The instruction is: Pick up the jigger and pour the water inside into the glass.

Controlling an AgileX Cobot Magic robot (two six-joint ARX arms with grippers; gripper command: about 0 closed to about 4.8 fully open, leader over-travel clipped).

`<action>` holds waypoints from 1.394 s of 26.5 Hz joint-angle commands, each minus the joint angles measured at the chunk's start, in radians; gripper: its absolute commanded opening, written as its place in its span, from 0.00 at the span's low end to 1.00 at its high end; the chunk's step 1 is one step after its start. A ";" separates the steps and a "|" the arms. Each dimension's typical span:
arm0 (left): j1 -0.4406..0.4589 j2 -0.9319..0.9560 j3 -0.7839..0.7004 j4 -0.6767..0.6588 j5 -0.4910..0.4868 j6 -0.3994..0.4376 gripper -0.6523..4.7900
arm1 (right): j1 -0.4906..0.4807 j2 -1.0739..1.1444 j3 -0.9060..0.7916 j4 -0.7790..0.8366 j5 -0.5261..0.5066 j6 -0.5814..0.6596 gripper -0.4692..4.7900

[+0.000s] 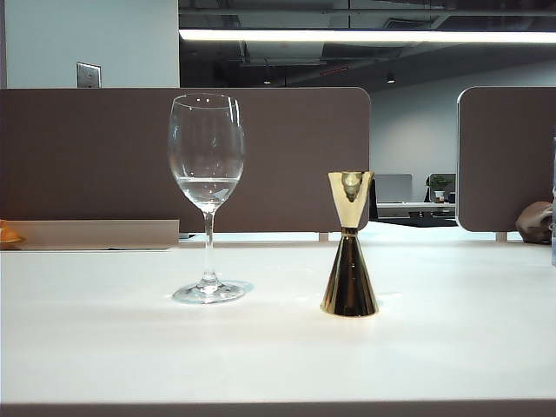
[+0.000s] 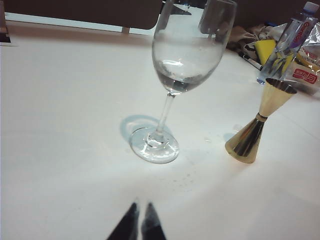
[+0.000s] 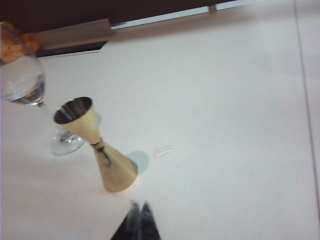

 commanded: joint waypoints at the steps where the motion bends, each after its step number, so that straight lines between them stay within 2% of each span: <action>1: 0.001 0.001 0.005 -0.013 0.012 -0.006 0.16 | 0.090 0.116 0.067 -0.002 0.049 -0.111 0.08; 6: 0.001 0.001 0.005 -0.013 0.012 -0.006 0.16 | 0.267 0.331 0.138 -0.012 0.251 -0.240 0.08; 8: 0.001 0.001 0.005 -0.013 0.012 -0.006 0.16 | 0.317 0.395 0.146 0.024 0.303 -0.243 0.14; 10: 0.001 0.001 0.005 -0.013 0.011 -0.006 0.16 | 0.365 0.488 0.145 0.132 0.309 -0.242 0.23; 15: 0.001 0.001 0.005 -0.013 0.012 -0.006 0.16 | 0.379 0.635 0.145 0.306 0.294 -0.241 0.26; 16: 0.001 0.001 0.005 -0.013 0.012 -0.006 0.16 | 0.379 0.677 0.145 0.344 0.287 -0.242 0.44; 18: 0.001 0.001 0.005 -0.013 0.012 -0.006 0.16 | 0.379 0.725 0.145 0.393 0.278 -0.242 0.65; 20: 0.001 0.001 0.005 -0.013 0.012 -0.006 0.16 | 0.377 0.777 0.145 0.449 0.275 -0.242 0.79; 21: 0.001 0.001 0.005 -0.013 0.012 -0.006 0.16 | 0.377 0.801 0.145 0.474 0.270 -0.242 0.81; 37: 0.001 0.001 0.005 -0.013 0.012 -0.006 0.16 | 0.377 1.043 0.145 0.753 0.197 -0.231 0.81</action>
